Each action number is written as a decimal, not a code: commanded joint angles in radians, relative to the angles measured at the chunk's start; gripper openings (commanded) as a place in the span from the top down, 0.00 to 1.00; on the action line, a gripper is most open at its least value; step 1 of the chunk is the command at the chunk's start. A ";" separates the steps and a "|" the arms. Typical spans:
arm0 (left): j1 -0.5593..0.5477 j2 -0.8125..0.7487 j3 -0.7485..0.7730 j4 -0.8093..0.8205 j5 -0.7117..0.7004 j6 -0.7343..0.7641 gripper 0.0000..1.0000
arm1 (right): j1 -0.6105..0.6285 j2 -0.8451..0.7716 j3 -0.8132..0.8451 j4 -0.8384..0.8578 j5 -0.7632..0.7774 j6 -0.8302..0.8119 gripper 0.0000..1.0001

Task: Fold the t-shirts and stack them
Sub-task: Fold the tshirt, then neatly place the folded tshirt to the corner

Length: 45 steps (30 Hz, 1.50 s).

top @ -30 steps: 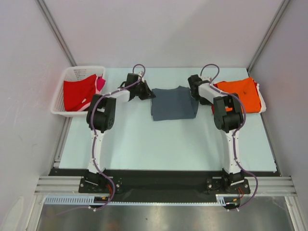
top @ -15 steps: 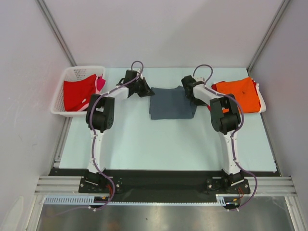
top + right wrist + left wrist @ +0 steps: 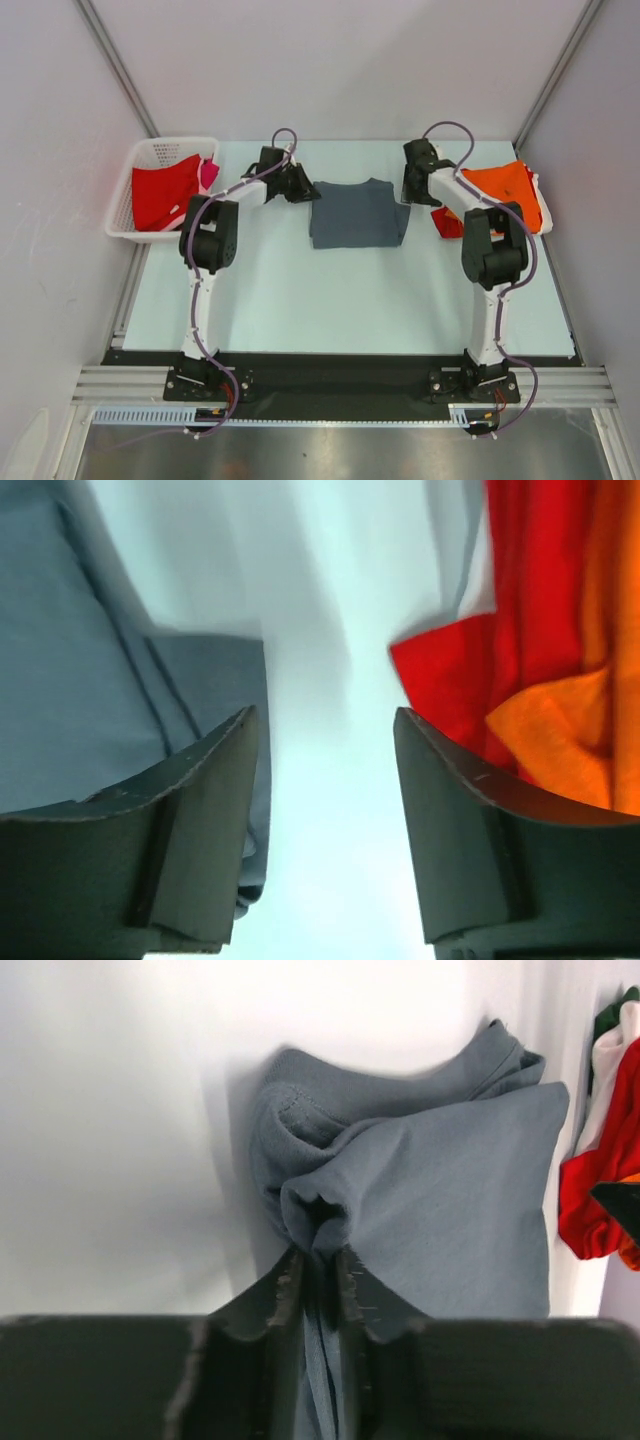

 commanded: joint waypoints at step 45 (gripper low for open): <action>-0.046 0.059 -0.007 0.243 -0.168 -0.167 0.78 | -0.120 0.360 0.216 0.417 -0.897 0.200 0.87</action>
